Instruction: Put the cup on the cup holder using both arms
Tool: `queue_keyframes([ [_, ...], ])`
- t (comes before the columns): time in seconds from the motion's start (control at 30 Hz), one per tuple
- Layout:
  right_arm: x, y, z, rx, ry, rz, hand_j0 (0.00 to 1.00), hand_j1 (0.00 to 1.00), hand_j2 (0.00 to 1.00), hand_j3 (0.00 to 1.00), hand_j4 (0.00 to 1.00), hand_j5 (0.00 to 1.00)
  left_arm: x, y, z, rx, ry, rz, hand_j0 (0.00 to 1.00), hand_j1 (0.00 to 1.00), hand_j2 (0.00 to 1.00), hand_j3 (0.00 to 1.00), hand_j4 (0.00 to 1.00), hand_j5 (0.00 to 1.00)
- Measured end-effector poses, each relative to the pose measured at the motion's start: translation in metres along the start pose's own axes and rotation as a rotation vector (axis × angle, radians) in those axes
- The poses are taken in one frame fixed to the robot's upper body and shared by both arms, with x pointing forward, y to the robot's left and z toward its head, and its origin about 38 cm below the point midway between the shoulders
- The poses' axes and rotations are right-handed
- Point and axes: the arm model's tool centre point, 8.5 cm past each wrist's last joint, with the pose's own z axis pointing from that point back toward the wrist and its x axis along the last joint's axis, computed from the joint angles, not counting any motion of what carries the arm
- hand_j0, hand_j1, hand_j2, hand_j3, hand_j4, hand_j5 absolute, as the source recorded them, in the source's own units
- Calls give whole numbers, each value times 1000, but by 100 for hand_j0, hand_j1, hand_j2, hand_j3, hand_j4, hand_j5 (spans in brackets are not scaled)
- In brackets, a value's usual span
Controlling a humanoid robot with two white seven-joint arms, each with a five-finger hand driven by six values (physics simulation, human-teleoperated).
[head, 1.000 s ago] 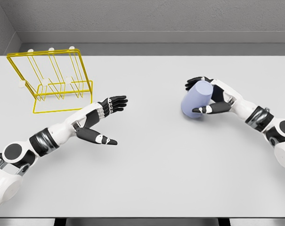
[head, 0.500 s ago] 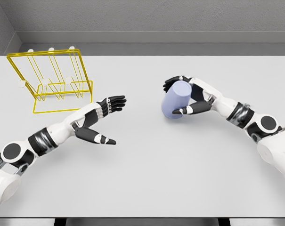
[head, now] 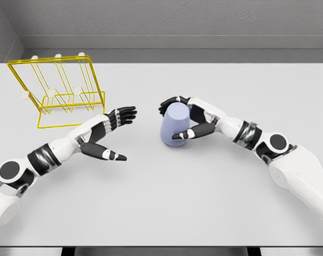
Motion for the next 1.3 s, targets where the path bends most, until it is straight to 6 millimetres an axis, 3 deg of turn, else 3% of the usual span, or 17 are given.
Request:
queue_keyframes([
  [0.43,-9,15,-22,62,27,2,72,72,72,72,72,72,-2,2,2,6,10,1,100,100,100,100,100,100],
  [0.53,-11,16,-24,61,31,-3,76,76,76,76,76,76,-2,3,3,7,11,1,100,100,100,100,100,100],
  [0.7,-10,17,-30,68,30,-2,93,93,93,93,93,93,-7,5,4,22,17,12,100,100,100,100,100,100],
  [1.0,-16,21,-34,92,57,7,100,100,100,100,100,100,-31,8,4,80,43,69,100,100,100,100,100,100],
  [1.3,-8,9,-30,84,63,44,100,100,100,100,100,100,-34,6,1,85,37,78,100,100,100,100,100,100],
])
